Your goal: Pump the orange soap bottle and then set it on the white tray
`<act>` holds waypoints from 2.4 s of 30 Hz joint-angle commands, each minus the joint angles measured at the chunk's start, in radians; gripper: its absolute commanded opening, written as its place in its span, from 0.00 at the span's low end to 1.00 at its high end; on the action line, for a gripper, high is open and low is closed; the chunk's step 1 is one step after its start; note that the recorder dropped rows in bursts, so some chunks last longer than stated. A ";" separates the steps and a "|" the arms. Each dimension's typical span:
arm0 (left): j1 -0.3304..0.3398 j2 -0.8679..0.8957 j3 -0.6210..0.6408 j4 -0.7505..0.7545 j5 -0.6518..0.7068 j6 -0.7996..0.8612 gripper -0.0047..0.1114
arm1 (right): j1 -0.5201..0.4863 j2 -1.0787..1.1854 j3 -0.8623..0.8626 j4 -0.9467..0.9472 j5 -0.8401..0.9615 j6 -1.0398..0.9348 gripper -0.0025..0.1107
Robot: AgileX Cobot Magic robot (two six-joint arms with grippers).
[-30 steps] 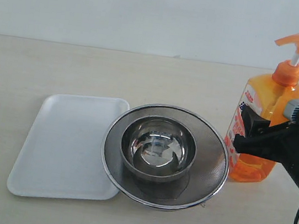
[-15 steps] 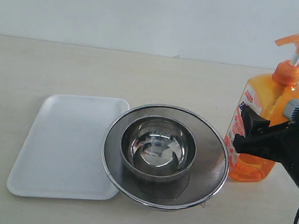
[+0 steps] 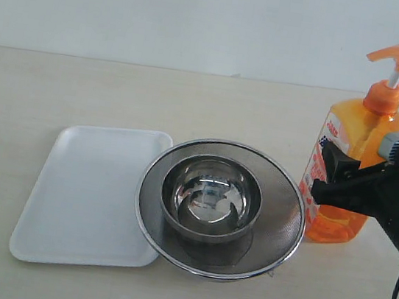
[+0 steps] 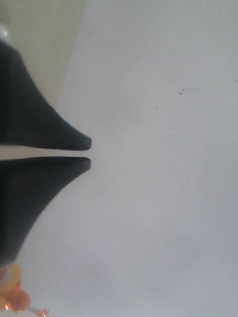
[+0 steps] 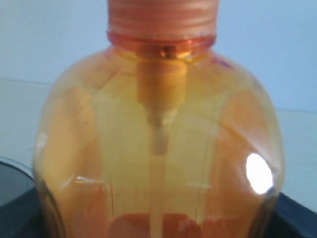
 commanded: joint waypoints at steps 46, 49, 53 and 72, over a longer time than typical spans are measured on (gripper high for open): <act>0.113 -0.004 0.003 -0.158 0.509 0.534 0.08 | 0.003 -0.003 -0.002 0.005 0.022 0.009 0.02; 0.113 -0.004 0.003 -0.158 0.509 0.534 0.08 | 0.003 -0.003 -0.002 0.005 0.022 0.009 0.02; 0.113 -0.004 0.003 -0.158 0.509 0.534 0.08 | 0.003 -0.003 -0.002 0.005 0.022 0.009 0.02; 0.113 -0.004 0.003 -0.158 0.509 0.536 0.08 | 0.003 -0.003 -0.002 0.007 0.018 0.009 0.02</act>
